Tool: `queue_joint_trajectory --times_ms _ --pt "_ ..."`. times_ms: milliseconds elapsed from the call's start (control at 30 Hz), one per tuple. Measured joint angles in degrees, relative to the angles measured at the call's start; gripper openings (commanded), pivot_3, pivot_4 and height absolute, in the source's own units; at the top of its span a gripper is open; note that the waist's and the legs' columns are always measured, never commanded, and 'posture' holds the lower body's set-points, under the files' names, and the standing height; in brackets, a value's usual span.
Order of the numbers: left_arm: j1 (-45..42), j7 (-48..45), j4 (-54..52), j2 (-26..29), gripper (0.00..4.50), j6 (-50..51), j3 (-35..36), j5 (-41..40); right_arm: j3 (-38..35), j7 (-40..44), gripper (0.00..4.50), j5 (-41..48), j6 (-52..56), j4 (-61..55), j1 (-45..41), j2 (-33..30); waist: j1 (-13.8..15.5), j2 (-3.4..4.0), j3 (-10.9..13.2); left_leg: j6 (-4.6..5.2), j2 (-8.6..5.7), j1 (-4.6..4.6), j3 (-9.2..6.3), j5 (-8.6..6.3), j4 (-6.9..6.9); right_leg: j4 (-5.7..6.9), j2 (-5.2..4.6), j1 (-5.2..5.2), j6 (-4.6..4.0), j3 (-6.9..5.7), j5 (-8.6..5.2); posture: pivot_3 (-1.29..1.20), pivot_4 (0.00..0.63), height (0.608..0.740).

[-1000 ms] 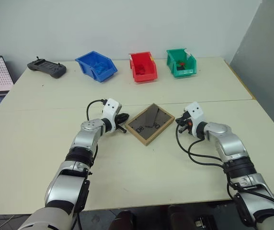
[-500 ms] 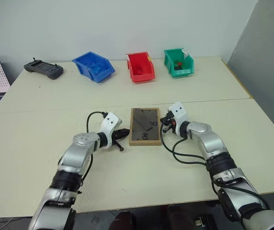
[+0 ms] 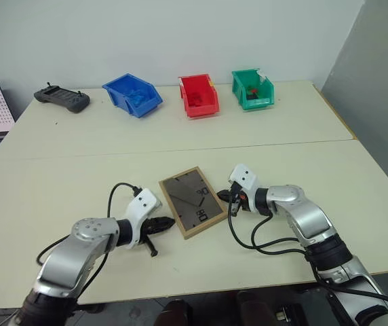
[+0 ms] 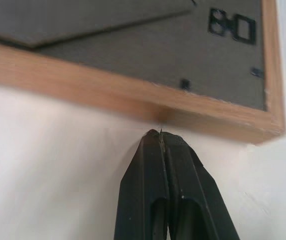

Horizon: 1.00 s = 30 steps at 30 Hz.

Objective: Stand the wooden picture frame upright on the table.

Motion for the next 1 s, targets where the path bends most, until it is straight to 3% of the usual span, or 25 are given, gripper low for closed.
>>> queue_joint_trajectory --times_ms 100,233,333,467,667,1000 --pt "3.28 -1.92 -0.71 0.57 0.69 5.09 6.17 -6.44 -0.10 0.34 0.00 0.03 -1.52 0.67 0.24 -0.29 0.08 0.00 0.00 0.01 0.01 0.00 0.00 -0.01 0.01 -0.01 0.00 0.00 0.00 -0.01 0.00 0.00 0.150 0.740" --pt "3.27 -3.30 0.02 -1.60 1.45 20.25 17.69 -21.56 -0.13 0.38 0.00 -0.17 -5.35 4.18 -0.12 -0.10 0.46 0.00 0.00 0.05 -0.01 0.03 -0.02 -0.03 0.06 0.00 -0.01 0.08 0.01 -0.04 0.00 0.00 0.150 0.740" --pt "-0.85 -0.48 6.57 -8.35 2.19 36.15 26.86 -31.80 -0.12 0.18 0.00 -0.96 -9.46 9.32 -2.52 0.54 0.79 -0.01 -0.01 0.06 -0.02 0.11 -0.08 -0.03 0.16 -0.01 0.00 0.21 0.03 -0.13 0.01 0.00 0.150 0.740" --pt "-4.15 6.44 12.78 -14.76 2.99 43.53 33.26 -35.80 -0.12 0.30 0.00 -1.37 -12.33 12.13 -4.57 0.96 0.80 -0.11 -0.07 0.01 -0.01 0.15 -0.10 -0.01 0.17 -0.02 -0.01 0.25 0.02 -0.14 0.01 0.00 0.150 0.740" --pt "-5.49 14.01 18.67 -21.35 4.35 44.61 36.75 -37.20 -0.06 0.33 0.00 -1.44 -13.59 14.08 -4.76 2.76 0.76 -0.04 -0.15 -0.02 0.02 0.19 -0.08 -0.01 0.12 -0.02 0.01 0.24 0.02 -0.11 0.01 0.00 0.150 0.740" --pt "-6.08 16.20 18.18 -26.51 4.47 40.92 32.97 -37.42 1.33 -0.31 0.00 -1.33 -9.47 7.84 -2.88 6.37 1.53 0.38 -0.72 -0.01 -0.10 0.52 -0.04 -0.02 0.09 -0.09 -0.08 0.60 0.03 -0.05 0.01 0.00 0.150 0.740"
